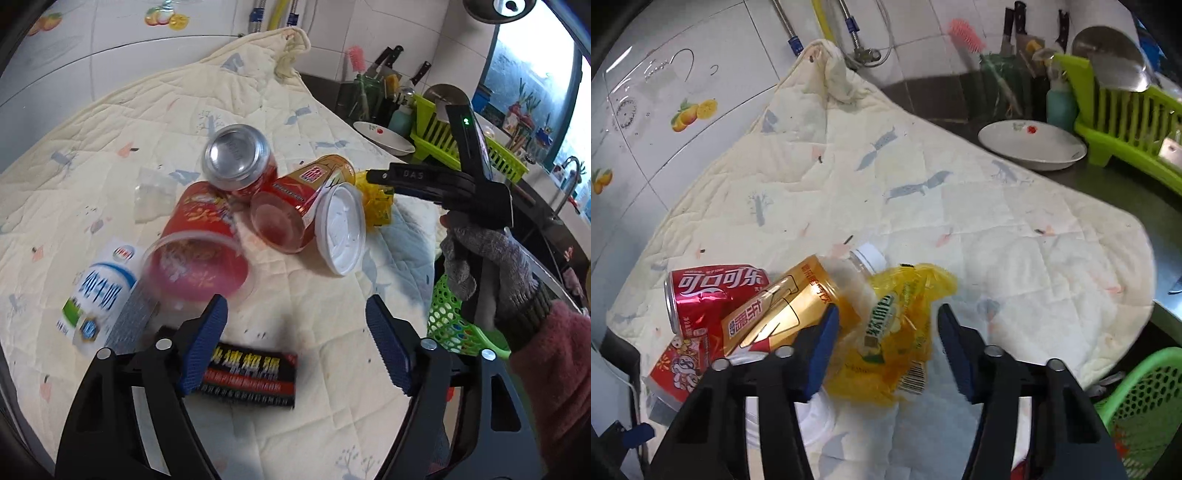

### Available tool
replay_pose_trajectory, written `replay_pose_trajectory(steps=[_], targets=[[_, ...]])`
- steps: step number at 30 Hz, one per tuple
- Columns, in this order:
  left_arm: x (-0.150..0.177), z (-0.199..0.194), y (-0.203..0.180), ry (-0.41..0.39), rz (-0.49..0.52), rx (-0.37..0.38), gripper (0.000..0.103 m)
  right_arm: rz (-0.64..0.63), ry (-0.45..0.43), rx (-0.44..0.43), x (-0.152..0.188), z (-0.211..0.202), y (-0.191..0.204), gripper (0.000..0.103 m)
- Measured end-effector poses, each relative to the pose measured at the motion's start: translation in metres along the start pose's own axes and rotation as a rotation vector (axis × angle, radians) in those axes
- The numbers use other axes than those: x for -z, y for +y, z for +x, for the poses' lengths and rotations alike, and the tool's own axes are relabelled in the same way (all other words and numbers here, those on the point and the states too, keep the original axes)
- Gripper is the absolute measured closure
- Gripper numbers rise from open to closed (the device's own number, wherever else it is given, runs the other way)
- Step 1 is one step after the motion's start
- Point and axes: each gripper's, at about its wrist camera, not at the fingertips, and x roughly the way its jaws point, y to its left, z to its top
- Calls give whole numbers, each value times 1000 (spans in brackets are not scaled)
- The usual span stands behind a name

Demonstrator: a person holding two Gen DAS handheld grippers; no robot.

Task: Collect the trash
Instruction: 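Grasp the yellow juice pouch with the right tool and lift it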

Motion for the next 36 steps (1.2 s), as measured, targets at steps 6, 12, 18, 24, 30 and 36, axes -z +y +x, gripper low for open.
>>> replay_pose_trajectory(steps=[6,12,18,24,30,36], targets=[[-17,28,-13,29,20,15,34,9,29,-53,0,8,-6,67],[-30,54,-16,59,18,17,38,6,-5,-62,8,-3,-4,74],[-39,74,-19,90,25,32,41,37,-85,-66,13,-32,-6,75],[-40,83,-23,106,21,35,46,45,-155,-58,21,-70,-11,75],[-40,86,-26,100,24,0,51,41,-225,-20,48,-120,-28,75],[-41,90,-26,93,-3,-20,54,76,-253,37,85,-157,-55,75]])
